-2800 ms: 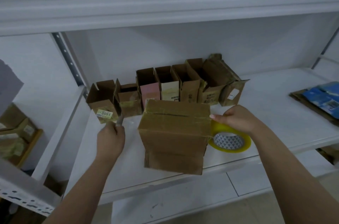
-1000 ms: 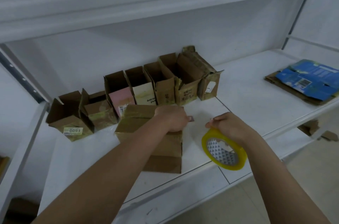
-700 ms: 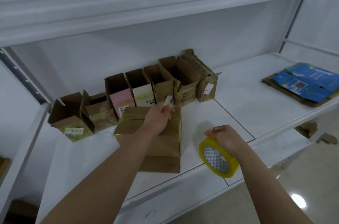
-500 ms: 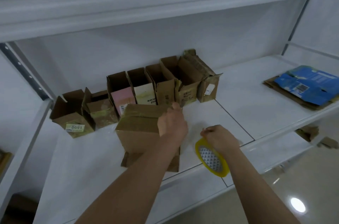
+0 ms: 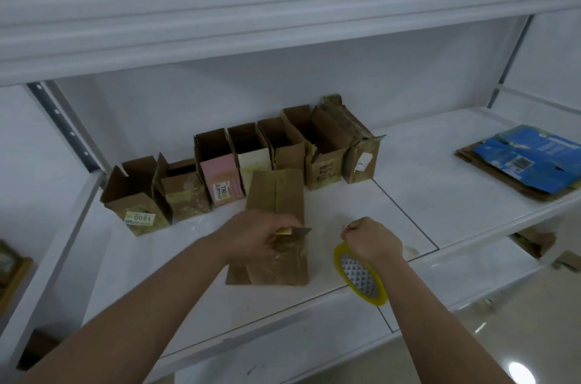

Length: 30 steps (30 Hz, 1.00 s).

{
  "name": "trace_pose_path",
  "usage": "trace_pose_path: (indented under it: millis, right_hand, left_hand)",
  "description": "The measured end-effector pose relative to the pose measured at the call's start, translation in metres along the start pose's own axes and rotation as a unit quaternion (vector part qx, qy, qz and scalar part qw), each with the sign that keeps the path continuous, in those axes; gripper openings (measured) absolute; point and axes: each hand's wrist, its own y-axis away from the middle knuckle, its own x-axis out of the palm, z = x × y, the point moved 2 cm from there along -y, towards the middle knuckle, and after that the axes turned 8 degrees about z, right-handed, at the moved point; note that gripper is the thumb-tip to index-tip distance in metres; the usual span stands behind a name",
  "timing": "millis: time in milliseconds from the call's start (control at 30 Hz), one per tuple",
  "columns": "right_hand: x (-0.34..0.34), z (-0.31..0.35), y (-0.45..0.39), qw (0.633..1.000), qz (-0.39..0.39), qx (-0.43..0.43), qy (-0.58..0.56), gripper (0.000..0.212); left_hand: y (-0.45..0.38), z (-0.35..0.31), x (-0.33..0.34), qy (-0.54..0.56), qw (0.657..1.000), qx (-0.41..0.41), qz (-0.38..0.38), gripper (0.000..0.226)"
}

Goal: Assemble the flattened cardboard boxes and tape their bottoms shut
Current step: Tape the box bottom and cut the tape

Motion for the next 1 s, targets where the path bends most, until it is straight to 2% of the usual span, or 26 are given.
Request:
trace_pose_path:
  millis: [100, 200, 267, 333, 400, 467, 533, 567, 633, 733, 800, 867, 1000]
  right_hand:
    - [0.002, 0.007, 0.002, 0.999, 0.007, -0.007, 0.031, 0.035]
    - [-0.003, 0.0, 0.001, 0.999, 0.04, -0.002, -0.026, 0.027]
    - [-0.01, -0.008, -0.002, 0.989, 0.074, -0.013, -0.126, 0.023]
    - [-0.021, -0.013, -0.002, 0.975, 0.069, -0.03, -0.208, 0.021]
    - [-0.038, -0.01, 0.006, 0.969, 0.032, -0.068, -0.237, 0.026]
    - [-0.057, 0.001, 0.018, 0.961, -0.008, -0.133, -0.243, 0.033]
    - [-0.075, 0.016, 0.031, 0.951, -0.027, -0.199, -0.235, 0.032]
    - [-0.081, 0.024, 0.037, 0.949, -0.027, -0.223, -0.222, 0.026]
    - [-0.089, 0.037, 0.048, 0.949, -0.015, -0.251, -0.192, 0.022]
    - [-0.09, 0.052, 0.06, 0.947, -0.002, -0.277, -0.162, 0.023]
    - [-0.089, 0.06, 0.065, 0.948, 0.005, -0.29, -0.132, 0.023]
    - [-0.089, 0.065, 0.069, 0.948, 0.024, -0.296, -0.116, 0.027]
    - [-0.1, 0.066, 0.078, 0.926, 0.082, -0.277, -0.245, 0.047]
  left_hand:
    - [0.004, 0.004, 0.005, -0.012, 1.0, -0.023, -0.01, 0.069]
    - [0.005, 0.001, 0.007, 0.086, 0.994, -0.041, -0.047, 0.082]
    - [0.006, -0.001, 0.007, 0.134, 0.984, -0.071, -0.095, 0.073]
    - [0.006, -0.002, 0.006, 0.142, 0.972, -0.102, -0.156, 0.051]
    - [0.008, -0.004, 0.0, 0.195, 0.943, -0.119, -0.242, 0.029]
    - [0.01, -0.009, -0.01, 0.315, 0.889, -0.127, -0.306, 0.019]
    - [0.013, -0.021, -0.025, 0.42, 0.84, -0.115, -0.324, 0.018]
    - [0.014, -0.028, -0.033, 0.45, 0.829, -0.107, -0.314, 0.02]
    - [0.015, -0.045, -0.045, 0.473, 0.836, -0.082, -0.265, 0.032]
    - [0.013, -0.066, -0.058, 0.452, 0.868, -0.061, -0.199, 0.04]
    - [0.009, -0.069, -0.065, 0.426, 0.878, -0.058, -0.21, 0.041]
    - [0.008, -0.067, -0.068, 0.415, 0.872, -0.044, -0.254, 0.036]
    - [0.013, -0.067, -0.075, 0.378, 0.877, -0.029, -0.295, 0.033]
